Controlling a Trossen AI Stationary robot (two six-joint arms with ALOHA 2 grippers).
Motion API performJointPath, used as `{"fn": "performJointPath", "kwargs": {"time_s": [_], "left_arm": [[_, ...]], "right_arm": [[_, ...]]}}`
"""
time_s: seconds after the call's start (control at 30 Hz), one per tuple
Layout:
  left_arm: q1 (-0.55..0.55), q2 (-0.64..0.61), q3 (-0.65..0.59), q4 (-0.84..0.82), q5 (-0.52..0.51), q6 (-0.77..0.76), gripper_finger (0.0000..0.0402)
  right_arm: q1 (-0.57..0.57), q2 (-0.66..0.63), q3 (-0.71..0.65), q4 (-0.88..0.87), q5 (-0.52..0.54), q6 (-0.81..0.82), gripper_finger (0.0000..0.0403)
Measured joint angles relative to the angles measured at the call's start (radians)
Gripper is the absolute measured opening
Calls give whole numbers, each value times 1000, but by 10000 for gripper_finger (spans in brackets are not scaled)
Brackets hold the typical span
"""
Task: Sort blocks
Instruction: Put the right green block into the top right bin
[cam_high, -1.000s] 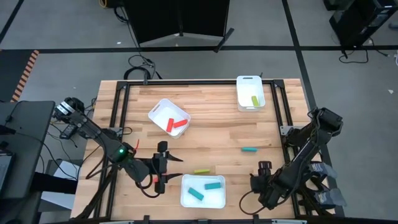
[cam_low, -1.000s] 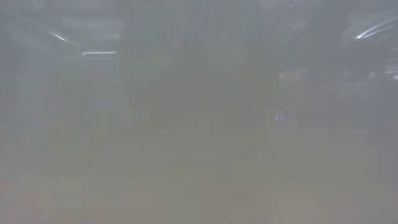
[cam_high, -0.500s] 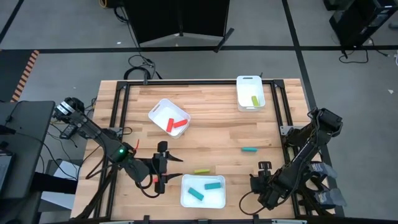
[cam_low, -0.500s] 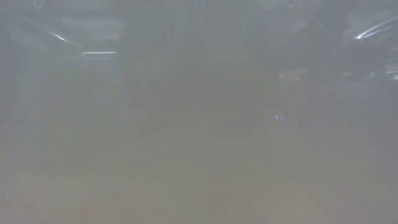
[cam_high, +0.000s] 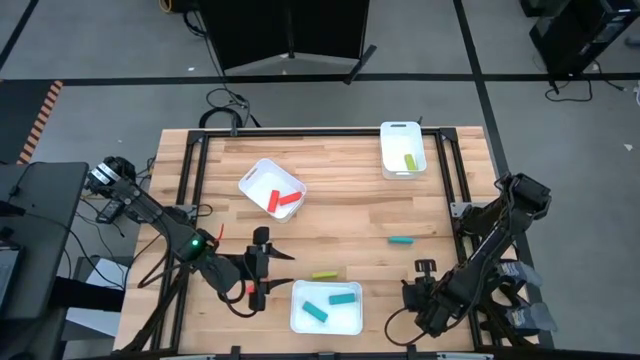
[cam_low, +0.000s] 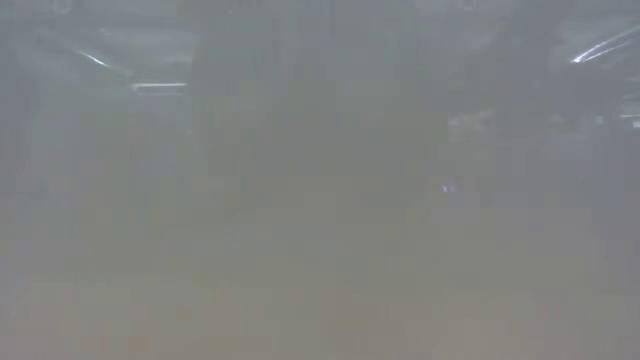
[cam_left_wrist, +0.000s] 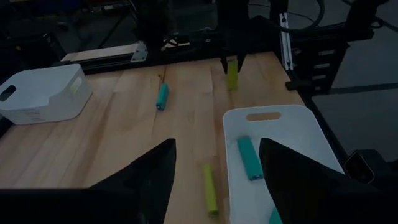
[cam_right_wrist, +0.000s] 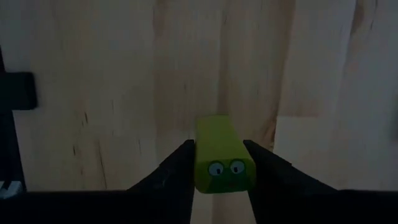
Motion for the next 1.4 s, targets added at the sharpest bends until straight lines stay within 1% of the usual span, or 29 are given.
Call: {"fn": "performJointPath", "kwargs": {"time_s": [0.13,0.23,0.33,0.4,0.53,0.63,0.73,0.9,1.0,1.13,1.23,1.3,1.4], "left_arm": [[0,0,0,-1,-5,-23,238],[0,-4,0,-19,-6,-43,238],[0,-18,0,-80,-39,-98,238],[1,-30,1,-130,-54,-168,238],[2,-39,2,-259,-93,-312,238],[2,-40,2,-330,-100,-403,238],[2,-40,2,-367,-101,-470,238],[-6,-40,2,-366,-97,-502,238],[-15,-40,2,-367,-96,-525,238],[-28,-40,1,-373,-96,-569,238],[-37,-40,1,-382,-92,-600,238],[-43,-40,1,-401,-89,-629,238],[-52,-40,1,-440,-87,-682,238]], "right_arm": [[-8,-23,15,-10,20,-12,123],[-22,-57,45,-67,72,-21,123],[-46,-107,98,-146,178,-33,123],[-75,-147,131,-219,262,-33,123],[-179,-224,174,-312,413,-33,123],[-303,-274,171,-347,479,-57,123],[-450,-306,157,-383,548,-100,123],[-724,-341,149,-379,639,-201,123],[-889,-364,148,-335,678,-258,123],[-1105,-372,148,-202,672,-385,123],[-1252,-362,148,-92,586,-480,123],[-1342,-336,148,-51,524,-529,125],[-1445,-282,148,-49,491,-553,149]]}}
